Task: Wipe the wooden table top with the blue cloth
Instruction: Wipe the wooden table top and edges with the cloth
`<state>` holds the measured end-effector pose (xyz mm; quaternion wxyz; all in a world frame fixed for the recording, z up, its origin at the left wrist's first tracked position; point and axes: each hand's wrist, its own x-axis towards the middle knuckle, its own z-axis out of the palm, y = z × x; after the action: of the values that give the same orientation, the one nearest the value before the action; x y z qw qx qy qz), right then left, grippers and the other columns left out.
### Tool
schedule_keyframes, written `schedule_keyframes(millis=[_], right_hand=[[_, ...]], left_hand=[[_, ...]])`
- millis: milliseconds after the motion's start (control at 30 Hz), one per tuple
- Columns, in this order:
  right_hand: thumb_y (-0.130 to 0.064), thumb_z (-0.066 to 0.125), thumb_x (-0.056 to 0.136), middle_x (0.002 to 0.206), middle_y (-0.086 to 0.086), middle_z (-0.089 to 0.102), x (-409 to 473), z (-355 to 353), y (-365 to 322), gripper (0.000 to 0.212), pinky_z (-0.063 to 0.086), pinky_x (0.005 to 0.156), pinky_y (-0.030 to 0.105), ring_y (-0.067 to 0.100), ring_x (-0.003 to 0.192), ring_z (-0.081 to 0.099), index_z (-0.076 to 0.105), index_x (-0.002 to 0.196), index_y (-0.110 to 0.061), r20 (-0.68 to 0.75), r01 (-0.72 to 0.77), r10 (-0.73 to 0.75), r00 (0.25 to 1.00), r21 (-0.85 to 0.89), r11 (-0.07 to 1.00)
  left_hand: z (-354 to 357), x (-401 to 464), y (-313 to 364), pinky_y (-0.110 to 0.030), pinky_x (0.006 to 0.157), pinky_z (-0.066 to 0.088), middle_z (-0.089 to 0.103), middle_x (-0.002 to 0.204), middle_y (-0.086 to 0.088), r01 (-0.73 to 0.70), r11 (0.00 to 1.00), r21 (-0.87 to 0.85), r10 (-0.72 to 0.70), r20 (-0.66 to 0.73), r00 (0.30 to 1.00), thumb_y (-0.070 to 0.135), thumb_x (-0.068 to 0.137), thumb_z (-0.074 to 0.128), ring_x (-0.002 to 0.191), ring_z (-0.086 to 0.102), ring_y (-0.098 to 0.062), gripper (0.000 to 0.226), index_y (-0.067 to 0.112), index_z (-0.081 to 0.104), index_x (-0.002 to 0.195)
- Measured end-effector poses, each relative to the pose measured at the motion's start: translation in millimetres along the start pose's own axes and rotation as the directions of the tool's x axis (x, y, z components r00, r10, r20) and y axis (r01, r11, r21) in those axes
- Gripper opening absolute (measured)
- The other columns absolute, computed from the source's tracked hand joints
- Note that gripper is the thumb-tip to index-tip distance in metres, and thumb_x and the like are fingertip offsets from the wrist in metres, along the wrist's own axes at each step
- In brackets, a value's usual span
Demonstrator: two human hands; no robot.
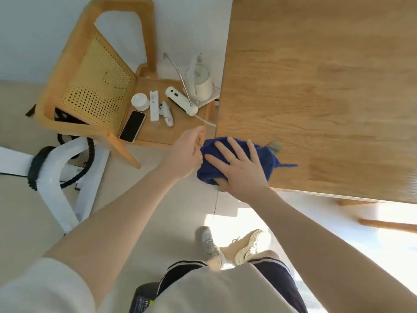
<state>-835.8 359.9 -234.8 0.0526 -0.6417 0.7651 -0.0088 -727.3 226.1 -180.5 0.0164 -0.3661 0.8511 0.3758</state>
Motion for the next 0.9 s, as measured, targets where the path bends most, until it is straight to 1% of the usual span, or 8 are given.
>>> schedule_keyframes(millis=[100,167,300,367,533,633,800,900], right_hand=[[-0.048,0.034,0.087,0.143,0.005,0.044,-24.6,1.4,15.0,0.050,0.023,0.106,0.059,0.033,0.132,0.038,0.041,0.134,-0.034,-0.027,-0.190,0.190,0.981,0.012,0.982],[-0.047,0.034,0.086,0.143,0.008,0.044,-41.2,2.0,35.5,0.051,0.025,0.104,0.061,0.035,0.131,0.039,0.042,0.135,-0.032,-0.055,-0.338,0.339,0.939,0.017,0.941],[-0.046,0.031,0.086,0.143,0.012,0.044,-47.3,1.2,44.6,0.054,0.023,0.103,0.065,0.039,0.131,0.038,0.042,0.136,-0.029,-0.100,-0.692,0.697,0.710,0.087,0.717],[-0.044,0.031,0.086,0.141,0.012,0.045,-37.7,2.6,19.6,0.053,0.026,0.101,0.065,0.039,0.129,0.040,0.042,0.136,-0.029,-0.127,-0.742,0.747,0.653,0.095,0.664],[-0.045,0.032,0.085,0.141,0.006,0.047,-21.1,6.6,-27.3,0.053,0.027,0.102,0.061,0.033,0.130,0.042,0.041,0.136,-0.034,-0.086,-0.520,0.525,0.847,0.072,0.851],[-0.046,0.034,0.087,0.142,0.005,0.045,-31.6,7.9,7.1,0.051,0.026,0.104,0.058,0.033,0.130,0.041,0.041,0.135,-0.035,-0.075,-0.500,0.505,0.860,0.082,0.862],[-0.044,0.036,0.093,0.153,0.005,0.027,-70.6,-4.3,83.7,0.050,0.012,0.110,0.056,0.031,0.140,0.020,0.029,0.141,-0.037,-0.021,-0.781,0.794,0.608,0.168,0.602],[-0.041,0.036,0.094,0.156,0.006,0.015,-70.2,-12.5,93.5,0.054,0.006,0.112,0.056,0.031,0.142,0.009,0.018,0.145,-0.037,0.002,-0.879,0.897,0.442,0.201,0.433]], left_hand=[[5.7,-0.3,4.2,-0.030,0.106,0.031,0.031,0.150,-0.004,-0.070,0.992,0.106,0.068,0.016,0.998,0.017,0.097,0.042,0.133,0.036,-0.019,0.053,0.013,0.024,0.146],[15.3,1.5,10.7,-0.031,0.112,0.022,0.019,0.155,-0.002,-0.161,0.961,0.223,0.140,0.105,0.984,0.030,0.098,0.041,0.141,0.021,-0.019,0.056,0.015,0.021,0.148],[32.2,5.6,15.7,-0.033,0.116,0.009,-0.005,0.158,0.000,-0.255,0.903,0.346,0.174,0.247,0.953,0.036,0.099,0.034,0.145,-0.004,-0.015,0.058,0.016,0.013,0.149],[32.6,4.8,15.4,-0.033,0.116,0.010,-0.010,0.158,0.000,-0.264,0.893,0.366,0.168,0.273,0.947,0.037,0.096,0.039,0.145,-0.008,-0.015,0.066,0.016,0.008,0.150],[19.9,9.5,21.6,-0.036,0.112,0.026,-0.004,0.158,-0.004,-0.339,0.808,0.482,0.178,0.348,0.920,0.044,0.081,0.060,0.146,-0.001,-0.018,0.090,0.015,0.010,0.149],[12.6,15.5,29.1,-0.036,0.109,0.031,-0.004,0.159,0.001,-0.350,0.722,0.597,0.131,0.378,0.916,0.051,0.080,0.062,0.145,0.005,-0.015,0.094,0.019,0.007,0.150],[14.2,17.0,36.5,-0.036,0.114,0.021,-0.003,0.159,0.001,-0.319,0.690,0.650,0.065,0.383,0.922,0.053,0.078,0.064,0.145,0.006,-0.019,0.100,0.019,0.004,0.150],[15.9,16.0,36.9,-0.035,0.115,0.016,-0.005,0.159,0.001,-0.309,0.693,0.651,0.057,0.378,0.924,0.051,0.079,0.064,0.146,0.000,-0.020,0.099,0.019,0.002,0.150]])
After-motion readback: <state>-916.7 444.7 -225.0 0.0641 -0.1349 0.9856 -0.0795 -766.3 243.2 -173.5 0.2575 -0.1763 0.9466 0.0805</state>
